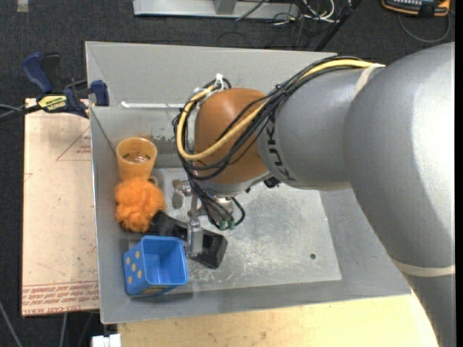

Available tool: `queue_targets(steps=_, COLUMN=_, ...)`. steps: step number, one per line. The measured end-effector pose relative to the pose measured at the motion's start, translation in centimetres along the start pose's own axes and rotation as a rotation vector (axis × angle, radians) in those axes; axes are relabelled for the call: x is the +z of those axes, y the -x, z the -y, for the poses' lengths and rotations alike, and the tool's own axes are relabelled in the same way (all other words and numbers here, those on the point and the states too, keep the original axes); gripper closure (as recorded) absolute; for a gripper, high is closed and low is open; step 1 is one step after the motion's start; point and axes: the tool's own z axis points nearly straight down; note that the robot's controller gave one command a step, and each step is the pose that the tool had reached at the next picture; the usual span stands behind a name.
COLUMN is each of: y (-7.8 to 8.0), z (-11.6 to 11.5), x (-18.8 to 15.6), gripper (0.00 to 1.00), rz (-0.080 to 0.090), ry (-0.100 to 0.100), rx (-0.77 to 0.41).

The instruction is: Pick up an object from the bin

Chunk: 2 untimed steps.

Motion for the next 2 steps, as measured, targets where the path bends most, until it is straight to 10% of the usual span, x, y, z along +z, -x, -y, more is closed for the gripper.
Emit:
queue_targets(steps=1, y=-3.0, z=0.2, x=2.2, gripper=0.00, rz=-0.003, ry=0.000, rx=-0.040)
queue_targets(steps=2, y=-1.8, z=-1.2, x=3.9, gripper=1.00, rz=0.003, ry=0.001, rx=-0.215)
